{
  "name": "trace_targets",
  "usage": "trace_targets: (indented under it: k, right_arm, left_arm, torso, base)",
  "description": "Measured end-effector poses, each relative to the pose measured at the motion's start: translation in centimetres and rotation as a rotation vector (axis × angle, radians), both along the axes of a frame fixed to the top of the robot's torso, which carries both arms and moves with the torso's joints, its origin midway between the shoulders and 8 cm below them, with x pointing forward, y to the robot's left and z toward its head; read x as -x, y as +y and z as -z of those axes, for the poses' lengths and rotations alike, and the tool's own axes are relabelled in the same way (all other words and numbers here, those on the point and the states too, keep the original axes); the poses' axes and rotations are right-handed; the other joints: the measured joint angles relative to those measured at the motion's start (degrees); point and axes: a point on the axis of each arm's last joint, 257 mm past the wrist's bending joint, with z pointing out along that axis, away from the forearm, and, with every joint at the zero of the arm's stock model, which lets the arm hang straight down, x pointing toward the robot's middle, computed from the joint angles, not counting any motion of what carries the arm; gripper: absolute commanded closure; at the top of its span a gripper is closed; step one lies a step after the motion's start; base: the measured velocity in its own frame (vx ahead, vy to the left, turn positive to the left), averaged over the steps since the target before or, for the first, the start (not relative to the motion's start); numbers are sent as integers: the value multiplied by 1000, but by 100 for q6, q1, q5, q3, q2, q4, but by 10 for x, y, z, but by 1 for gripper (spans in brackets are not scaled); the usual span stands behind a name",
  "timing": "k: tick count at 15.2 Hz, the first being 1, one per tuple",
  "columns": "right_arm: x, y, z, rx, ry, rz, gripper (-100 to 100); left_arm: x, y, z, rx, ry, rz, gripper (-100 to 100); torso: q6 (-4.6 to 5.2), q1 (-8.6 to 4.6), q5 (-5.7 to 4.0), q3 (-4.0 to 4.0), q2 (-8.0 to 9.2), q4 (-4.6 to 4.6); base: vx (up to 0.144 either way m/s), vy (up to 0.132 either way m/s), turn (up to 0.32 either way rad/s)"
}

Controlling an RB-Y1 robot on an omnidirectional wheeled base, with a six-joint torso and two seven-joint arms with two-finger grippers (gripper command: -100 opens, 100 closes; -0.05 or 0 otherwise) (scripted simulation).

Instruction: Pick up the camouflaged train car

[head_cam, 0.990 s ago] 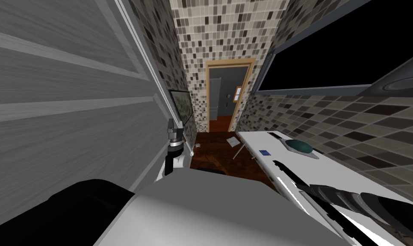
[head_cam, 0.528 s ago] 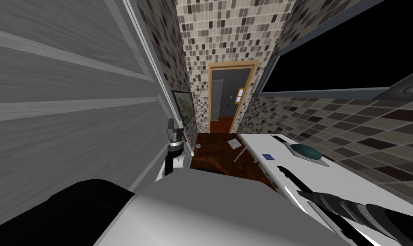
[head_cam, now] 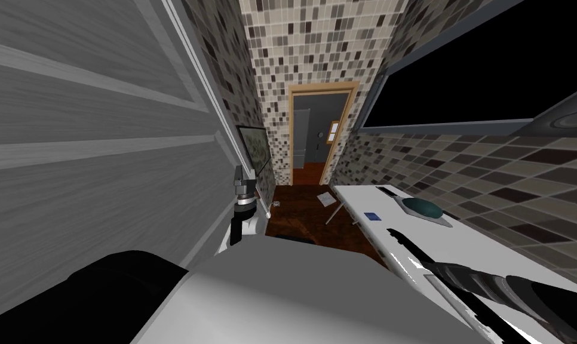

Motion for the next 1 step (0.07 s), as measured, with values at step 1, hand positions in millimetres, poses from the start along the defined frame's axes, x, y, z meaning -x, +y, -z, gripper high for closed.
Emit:
trace_targets:
  k: [1]
  right_arm:
    - [-5,-1,-4,2,-2,-5,100]
  left_arm:
    - [0,0,0,0,0,0,0]
  torso:
    - [2,3,2,4,6,2]
  base:
    - [-49,19,-49]
